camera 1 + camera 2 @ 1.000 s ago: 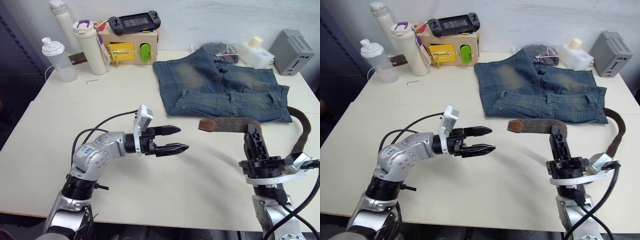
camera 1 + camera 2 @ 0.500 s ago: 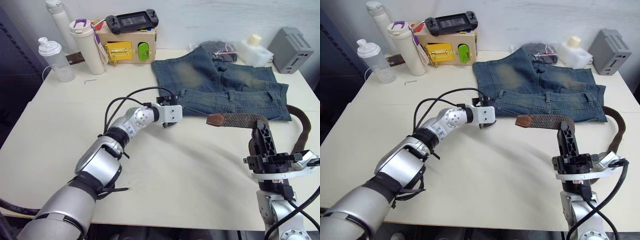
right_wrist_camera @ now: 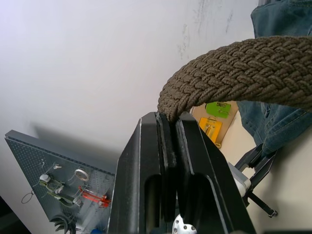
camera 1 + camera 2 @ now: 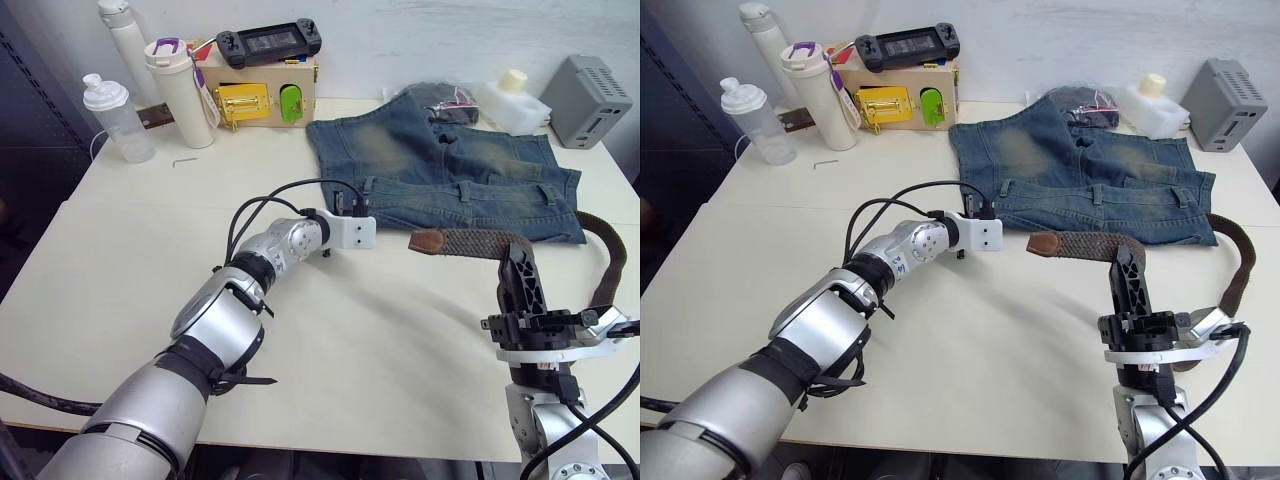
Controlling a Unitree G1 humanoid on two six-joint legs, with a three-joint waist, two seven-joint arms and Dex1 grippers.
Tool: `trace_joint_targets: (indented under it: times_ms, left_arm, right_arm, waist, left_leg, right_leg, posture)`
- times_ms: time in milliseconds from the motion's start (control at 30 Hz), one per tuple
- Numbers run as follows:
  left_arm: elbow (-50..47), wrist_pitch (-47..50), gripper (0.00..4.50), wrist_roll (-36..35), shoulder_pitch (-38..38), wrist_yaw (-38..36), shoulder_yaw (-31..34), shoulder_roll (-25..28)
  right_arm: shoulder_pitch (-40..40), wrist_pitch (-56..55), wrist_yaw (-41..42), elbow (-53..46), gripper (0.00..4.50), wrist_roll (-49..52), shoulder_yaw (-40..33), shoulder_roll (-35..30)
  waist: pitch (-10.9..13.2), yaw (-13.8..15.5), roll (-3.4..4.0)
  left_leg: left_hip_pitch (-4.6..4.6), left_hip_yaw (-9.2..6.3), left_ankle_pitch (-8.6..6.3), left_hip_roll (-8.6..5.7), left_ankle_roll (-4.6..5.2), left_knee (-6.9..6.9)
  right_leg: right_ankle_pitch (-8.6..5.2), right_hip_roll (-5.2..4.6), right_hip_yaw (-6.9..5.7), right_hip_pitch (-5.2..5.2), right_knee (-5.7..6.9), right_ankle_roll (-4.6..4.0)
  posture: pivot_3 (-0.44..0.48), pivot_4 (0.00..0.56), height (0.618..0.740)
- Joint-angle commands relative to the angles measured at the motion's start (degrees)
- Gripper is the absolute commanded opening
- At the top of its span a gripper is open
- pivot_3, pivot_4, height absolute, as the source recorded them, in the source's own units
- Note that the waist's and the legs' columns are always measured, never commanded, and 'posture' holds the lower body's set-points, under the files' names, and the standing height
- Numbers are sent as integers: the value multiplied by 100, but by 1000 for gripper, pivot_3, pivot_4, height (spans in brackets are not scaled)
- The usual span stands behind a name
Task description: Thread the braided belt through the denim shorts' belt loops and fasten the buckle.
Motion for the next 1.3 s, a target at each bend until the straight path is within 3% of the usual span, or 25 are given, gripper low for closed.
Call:
trace_joint_targets:
  times_ms: [33, 167, 300, 467, 567, 633, 800, 1000, 1133, 1267, 1300]
  left_arm:
    - [18, -158, 48, -72, 44, 4, 218, 18]
    - [-593, -911, 48, -430, 663, -432, 553, 402]
    - [-2568, -1139, 48, -879, 2298, -1084, 924, 1399]
    - [-5892, -503, 48, -947, 5404, -1457, 1751, 3091]
    - [-7154, -385, 48, -1088, 7233, -1403, 2574, 3795]
    - [-7594, -676, 48, -993, 8315, -1273, 3094, 4169]
    - [-7424, -1488, 48, -809, 10453, -889, 4253, 4623]
    - [-6938, -2114, 48, -422, 11053, -437, 4764, 4782]
    - [-6945, -2270, 48, -848, 10960, -427, 4927, 4745]
    - [-7561, -2114, 1632, -2291, 10954, -1237, 4811, 4914]
    - [-7963, -1932, 1946, -2958, 10952, -1556, 4779, 5042]
  right_arm:
    - [112, -25, 175, -352, 0, -83, -1, 27]
    - [176, 30, 306, -392, 0, -120, -11, -51]
    - [-127, -48, 188, -403, 0, 55, -246, -241]
    - [-813, 64, -247, -120, 0, 500, -863, -1158]
    - [-1132, 197, -568, 239, 0, 938, -1239, -1759]
    - [-1254, 353, -704, 416, 0, 1137, -1398, -2083]
    - [-1539, 724, -922, 538, 0, 1427, -1348, -2586]
    - [-1718, 1013, -1098, 632, 0, 1465, -1151, -2584]
    - [-1755, 1182, -1260, 701, 0, 1465, -1050, -2604]
    - [-1765, 1299, -1434, 779, 0, 1348, -967, -2667]
    - [-1773, 1392, -1524, 841, 0, 1285, -889, -2751]
  waist:
    - [0, 0, 0]
    - [0, -18, 0]
    - [-8, -175, 10]
    - [-50, -455, 41]
    - [-109, -552, 99]
    - [-119, -548, 115]
    - [-140, -532, 157]
    - [-147, -310, 146]
    - [-146, -294, 146]
    - [-136, -289, 129]
    - [-133, -285, 124]
  left_leg:
    - [0, 0, 0, 0, 0, 0]
    - [0, 0, 0, 0, -1, -4]
    - [11, -5, 0, 7, -3, -14]
    - [94, -22, -12, 9, -18, -79]
    - [166, -29, -29, 7, 6, -109]
    - [243, -28, -42, 19, 17, -131]
    - [252, -18, -90, 40, -4, -133]
    - [246, -12, -121, 39, 3, -91]
    - [242, -12, -123, 39, 4, -94]
    - [238, -14, -122, 40, 3, -91]
    - [236, -16, -122, 40, 2, -90]
  right_leg:
    - [0, 0, 0, 0, 0, 0]
    - [0, 0, -2, -8, 7, 0]
    - [0, 2, -5, -16, 16, 0]
    - [0, 5, 1, -13, 7, -2]
    - [-4, 11, -6, 32, -25, -10]
    - [-13, 13, -7, 89, -67, -24]
    - [-24, 30, 3, 97, -92, -46]
    - [-23, 27, 10, 99, -94, -45]
    - [-23, 27, 10, 97, -98, -45]
    - [-23, 27, 8, 92, -96, -46]
    - [-23, 25, 7, 92, -98, -46]
  posture:
    - [0, 150, 740]
    - [0, 150, 740]
    - [0, 150, 740]
    - [0, 150, 740]
    - [0, 150, 740]
    - [0, 150, 740]
    - [0, 150, 740]
    - [0, 150, 740]
    - [0, 150, 740]
    - [0, 150, 740]
    - [0, 150, 740]
